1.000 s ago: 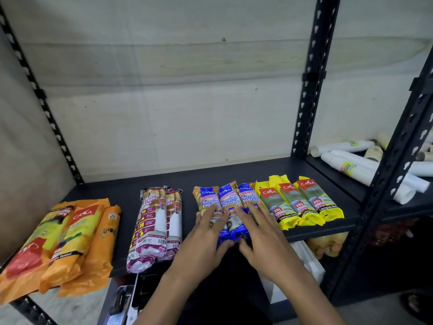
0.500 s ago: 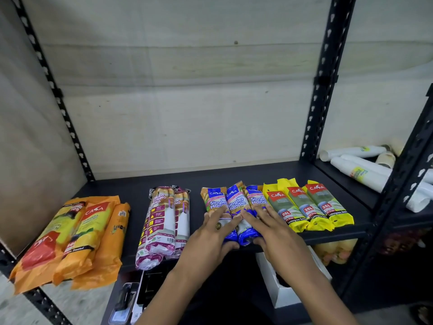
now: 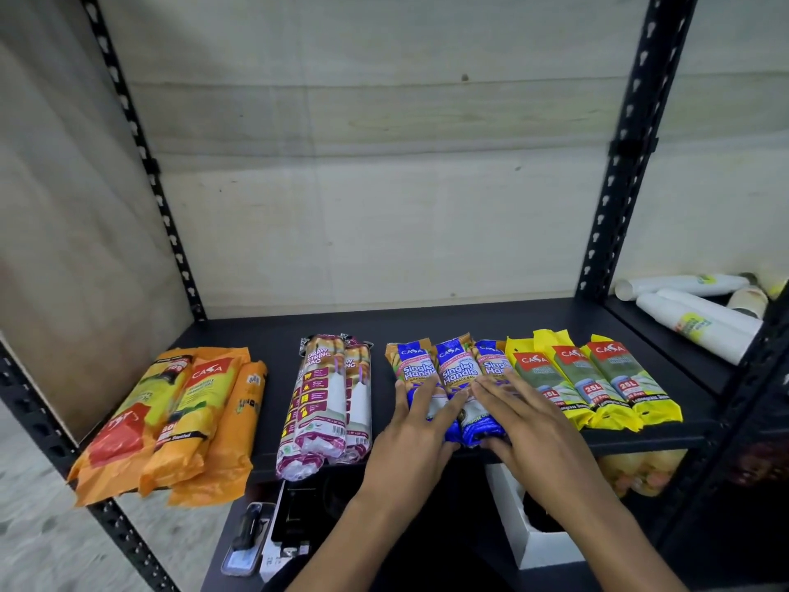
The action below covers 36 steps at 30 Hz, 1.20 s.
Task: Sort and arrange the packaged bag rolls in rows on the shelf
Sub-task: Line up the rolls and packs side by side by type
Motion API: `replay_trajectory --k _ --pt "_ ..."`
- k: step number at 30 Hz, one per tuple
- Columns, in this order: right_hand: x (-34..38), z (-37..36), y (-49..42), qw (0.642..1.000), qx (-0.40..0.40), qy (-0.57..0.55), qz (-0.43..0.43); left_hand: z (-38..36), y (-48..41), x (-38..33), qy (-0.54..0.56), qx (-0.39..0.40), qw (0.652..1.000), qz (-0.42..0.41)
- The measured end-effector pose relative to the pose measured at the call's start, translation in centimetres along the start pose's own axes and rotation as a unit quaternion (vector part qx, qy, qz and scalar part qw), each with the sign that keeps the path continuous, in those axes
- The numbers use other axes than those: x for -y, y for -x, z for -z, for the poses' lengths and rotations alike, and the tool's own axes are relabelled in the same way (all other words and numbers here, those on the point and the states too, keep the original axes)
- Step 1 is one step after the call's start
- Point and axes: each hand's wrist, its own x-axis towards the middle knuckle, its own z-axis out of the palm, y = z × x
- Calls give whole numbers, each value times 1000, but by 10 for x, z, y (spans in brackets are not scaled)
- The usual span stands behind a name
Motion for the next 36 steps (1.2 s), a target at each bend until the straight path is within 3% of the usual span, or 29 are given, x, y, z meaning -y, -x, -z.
replay_trajectory --k 8,23,26,29,32,36 --pt "-6 -11 0 1000 0 0 24 0 -1 13 89 20 995 -26" --pt "3 12 1 999 30 -8 17 35 14 -2 111 52 992 5" --pt "22 36 -7 997 28 -67 3 67 38 -3 151 -9 988 -13" --pt "49 49 -17 991 4 -137 -11 93 61 10 179 -140 973 -43" --pt "80 51 -29 976 22 -218 -20 104 81 41 162 -229 960 -8" --pt "123 37 -51 947 99 -303 23 105 98 84 161 -186 966 77"
